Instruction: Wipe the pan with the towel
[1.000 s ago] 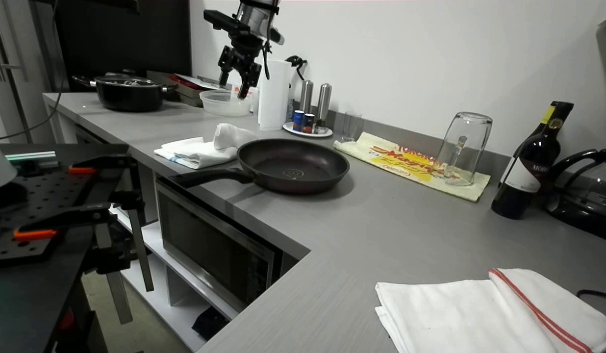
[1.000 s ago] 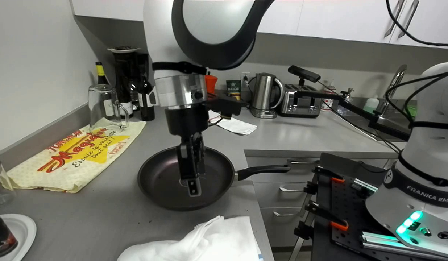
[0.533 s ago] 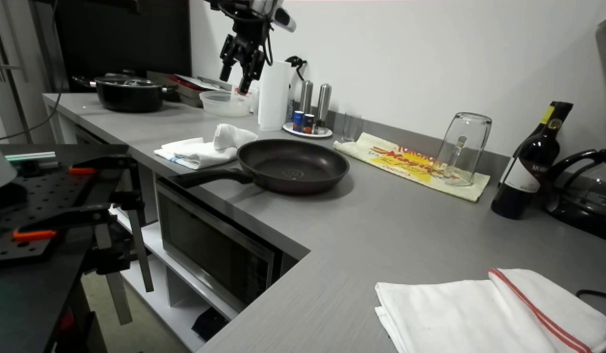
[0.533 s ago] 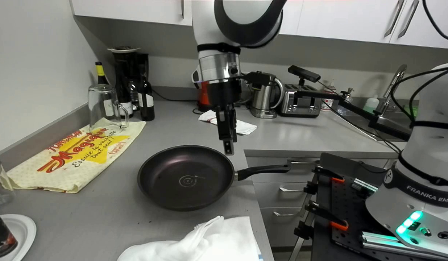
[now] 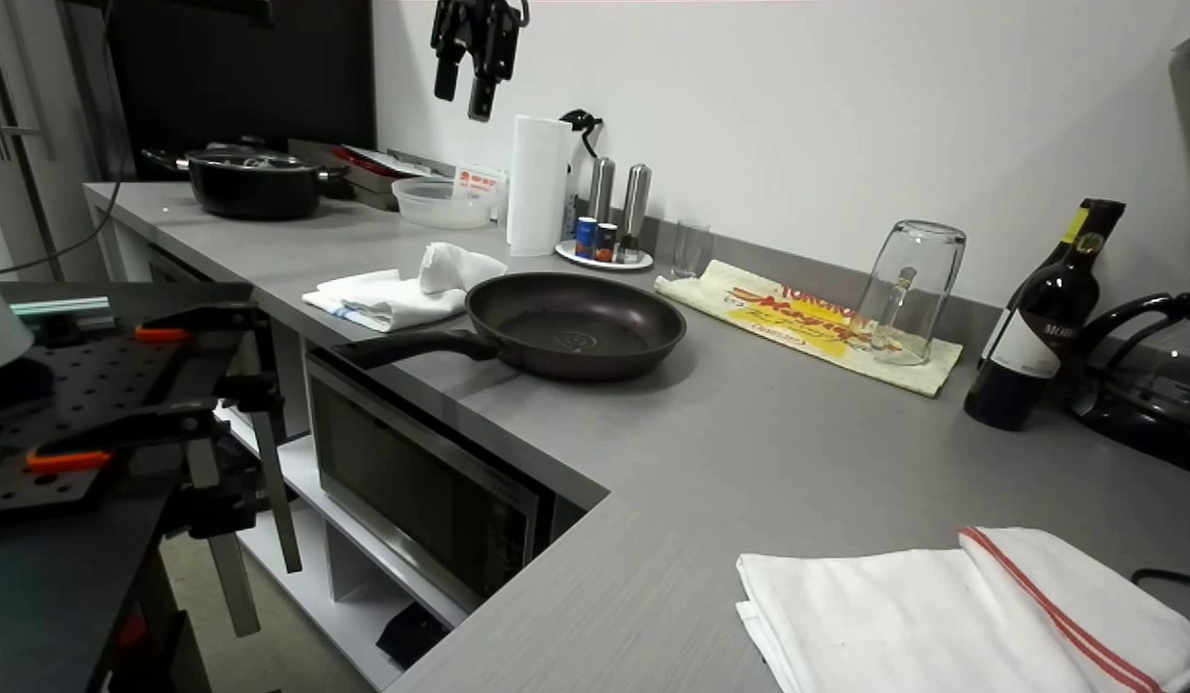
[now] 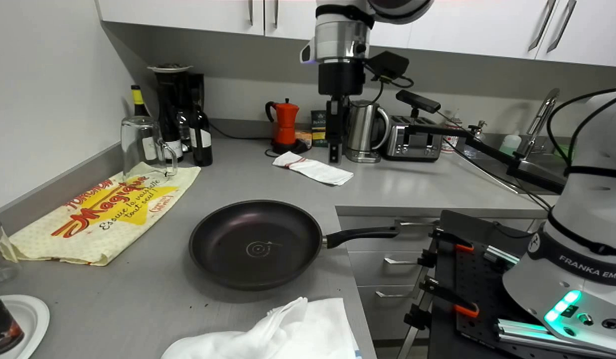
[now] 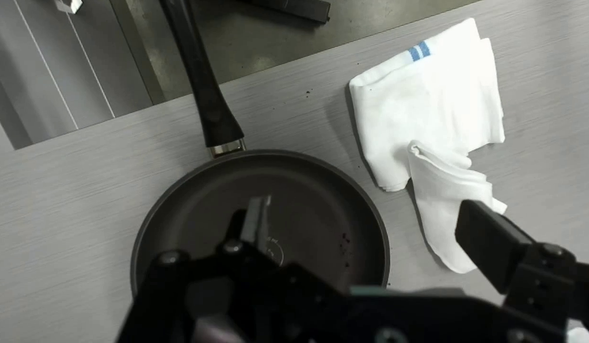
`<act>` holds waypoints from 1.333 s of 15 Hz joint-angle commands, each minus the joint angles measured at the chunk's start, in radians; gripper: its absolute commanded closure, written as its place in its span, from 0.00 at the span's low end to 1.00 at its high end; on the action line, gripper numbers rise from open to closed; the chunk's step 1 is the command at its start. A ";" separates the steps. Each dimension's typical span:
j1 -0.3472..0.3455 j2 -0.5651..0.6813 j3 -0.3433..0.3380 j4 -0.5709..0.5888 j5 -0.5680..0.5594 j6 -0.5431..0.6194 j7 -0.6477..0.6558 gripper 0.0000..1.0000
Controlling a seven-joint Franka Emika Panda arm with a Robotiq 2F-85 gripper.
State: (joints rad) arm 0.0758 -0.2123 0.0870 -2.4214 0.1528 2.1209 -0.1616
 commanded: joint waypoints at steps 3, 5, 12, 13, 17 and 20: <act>0.027 -0.260 -0.038 -0.140 0.010 -0.085 -0.058 0.00; 0.044 -0.366 -0.041 -0.198 0.013 -0.148 -0.068 0.00; 0.043 -0.305 -0.038 -0.161 -0.008 -0.140 -0.034 0.00; 0.043 -0.297 -0.038 -0.160 -0.008 -0.139 -0.034 0.00; 0.043 -0.290 -0.038 -0.157 -0.007 -0.139 -0.035 0.00; 0.043 -0.290 -0.038 -0.157 -0.007 -0.139 -0.035 0.00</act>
State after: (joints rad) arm 0.1073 -0.5023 0.0588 -2.5792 0.1507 1.9826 -0.2011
